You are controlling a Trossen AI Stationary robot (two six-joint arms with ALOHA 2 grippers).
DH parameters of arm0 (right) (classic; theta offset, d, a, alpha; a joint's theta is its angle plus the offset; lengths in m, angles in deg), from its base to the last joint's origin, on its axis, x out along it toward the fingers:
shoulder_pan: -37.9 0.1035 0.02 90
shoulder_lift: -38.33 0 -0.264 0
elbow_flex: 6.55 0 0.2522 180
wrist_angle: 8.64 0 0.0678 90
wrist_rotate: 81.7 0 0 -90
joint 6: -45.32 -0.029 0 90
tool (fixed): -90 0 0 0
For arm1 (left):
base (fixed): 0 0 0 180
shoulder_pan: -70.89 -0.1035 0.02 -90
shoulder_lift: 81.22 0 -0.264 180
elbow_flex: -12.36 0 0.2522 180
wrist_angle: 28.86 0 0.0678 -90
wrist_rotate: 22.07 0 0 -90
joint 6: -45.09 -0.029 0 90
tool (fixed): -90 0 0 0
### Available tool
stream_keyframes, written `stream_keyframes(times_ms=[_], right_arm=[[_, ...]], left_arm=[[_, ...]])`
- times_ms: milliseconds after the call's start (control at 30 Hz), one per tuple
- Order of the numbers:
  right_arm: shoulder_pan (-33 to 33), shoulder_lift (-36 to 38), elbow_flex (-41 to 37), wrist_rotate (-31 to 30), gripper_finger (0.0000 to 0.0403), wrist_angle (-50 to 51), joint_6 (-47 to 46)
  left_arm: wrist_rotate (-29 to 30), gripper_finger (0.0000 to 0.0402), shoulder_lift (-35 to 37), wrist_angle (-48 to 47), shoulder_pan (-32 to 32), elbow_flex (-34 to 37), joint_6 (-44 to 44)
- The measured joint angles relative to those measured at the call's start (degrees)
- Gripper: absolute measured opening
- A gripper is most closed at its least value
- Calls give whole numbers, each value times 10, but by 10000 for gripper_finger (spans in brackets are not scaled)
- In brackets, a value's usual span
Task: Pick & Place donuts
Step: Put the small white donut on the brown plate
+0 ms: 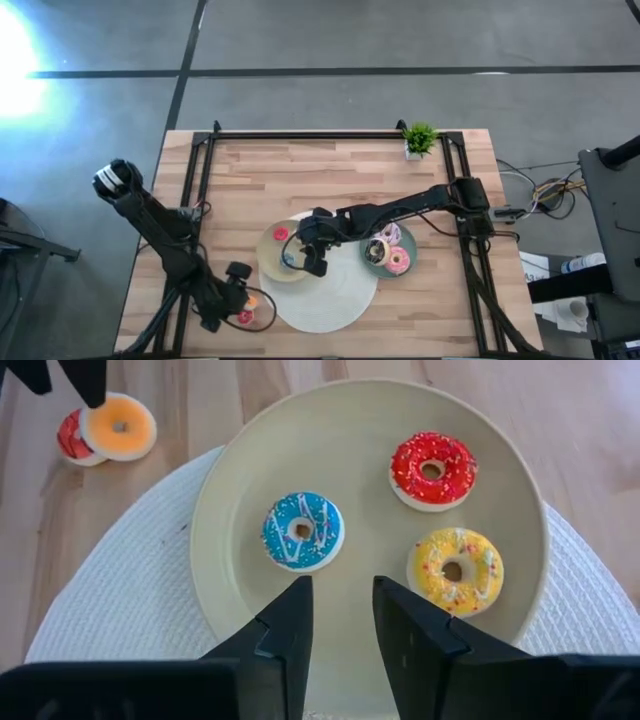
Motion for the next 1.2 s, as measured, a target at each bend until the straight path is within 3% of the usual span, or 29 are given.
stream_keyframes(times_ms=[333, 800, 900, 1033, 1200], right_arm=[[0, 0, 0, 0, 96, 0, -2], [0, 0, 0, 1, 95, 0, -9], [0, 5, 0, 1, 90, 0, -16], [9, 37, -1, 1, 86, 6, -15], [14, 68, -5, 9, 86, 6, 27]], left_arm=[[11, 166, -34, 13, 0, 2, 7], [8, 41, -49, 5, -6, 2, 35], [7, 10, -24, -33, -16, 0, 63], [11, 3, 52, -67, -43, -1, 86], [-12, 1, 169, -59, -135, 7, 70]])
